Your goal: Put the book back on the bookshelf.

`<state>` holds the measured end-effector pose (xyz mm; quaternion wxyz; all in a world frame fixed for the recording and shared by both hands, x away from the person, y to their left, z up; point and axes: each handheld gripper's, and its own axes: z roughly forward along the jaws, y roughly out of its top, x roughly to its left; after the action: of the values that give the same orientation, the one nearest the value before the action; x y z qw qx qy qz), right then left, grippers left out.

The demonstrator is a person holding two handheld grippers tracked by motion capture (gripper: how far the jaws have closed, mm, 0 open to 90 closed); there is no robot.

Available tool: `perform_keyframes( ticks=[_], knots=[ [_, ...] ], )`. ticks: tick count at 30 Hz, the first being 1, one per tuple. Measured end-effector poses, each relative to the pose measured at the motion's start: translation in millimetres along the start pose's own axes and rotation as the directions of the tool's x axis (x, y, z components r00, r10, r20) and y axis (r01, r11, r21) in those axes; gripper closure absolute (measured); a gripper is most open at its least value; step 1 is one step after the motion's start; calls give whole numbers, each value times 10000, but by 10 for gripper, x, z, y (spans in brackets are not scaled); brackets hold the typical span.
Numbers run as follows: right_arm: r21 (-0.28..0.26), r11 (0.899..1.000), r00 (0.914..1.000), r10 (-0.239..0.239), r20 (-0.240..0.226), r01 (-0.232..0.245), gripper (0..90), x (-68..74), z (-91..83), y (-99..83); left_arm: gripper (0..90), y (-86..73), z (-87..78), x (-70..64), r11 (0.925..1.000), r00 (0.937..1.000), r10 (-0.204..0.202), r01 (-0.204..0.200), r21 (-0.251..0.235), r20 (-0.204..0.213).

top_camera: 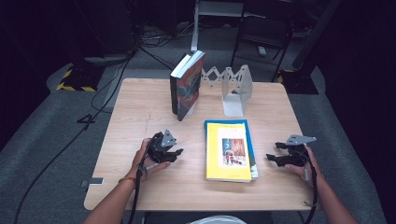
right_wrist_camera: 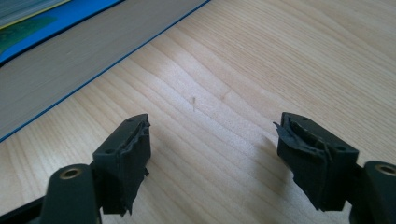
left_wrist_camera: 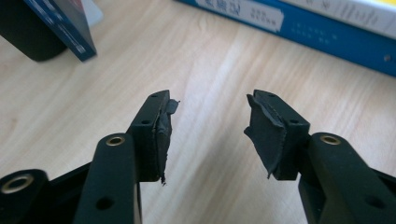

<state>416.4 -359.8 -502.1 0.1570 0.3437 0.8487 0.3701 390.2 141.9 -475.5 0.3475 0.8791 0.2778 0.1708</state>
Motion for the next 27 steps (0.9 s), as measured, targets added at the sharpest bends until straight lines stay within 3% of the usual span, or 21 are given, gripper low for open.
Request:
perform_keyframes(
  ticks=[4,9,13,19,22,23,27],
  knots=[
    [152,9993,9994,-328,-81,329,289,49,-53,38,454,-92,-7,-68,9999,9991,14,-19,124,422],
    [-365,9990,9994,-271,-198,263,289,122,-220,156,431,-179,-20,-122,9998,9960,12,-28,179,894],
    [-581,9960,9967,-701,-414,676,298,259,-336,269,408,-235,-22,-134,9996,9945,67,-96,280,1049],
    [-507,9873,9823,-1554,-1042,1508,332,519,-374,406,366,-318,-23,-103,9988,9922,-208,152,463,1229],
    [-402,9815,9699,-1911,-1508,1871,358,649,-378,461,345,-345,-21,-92,9987,9892,-365,312,393,1422],
    [-402,9815,9699,-1911,-1508,1871,358,649,-378,461,329,-345,-21,-92,9987,9892,-365,312,393,1422],
    [-124,9714,9546,-2354,-1823,2372,397,804,-365,515,293,-373,-4,-83,9997,9879,-197,175,154,1535]
  ],
)
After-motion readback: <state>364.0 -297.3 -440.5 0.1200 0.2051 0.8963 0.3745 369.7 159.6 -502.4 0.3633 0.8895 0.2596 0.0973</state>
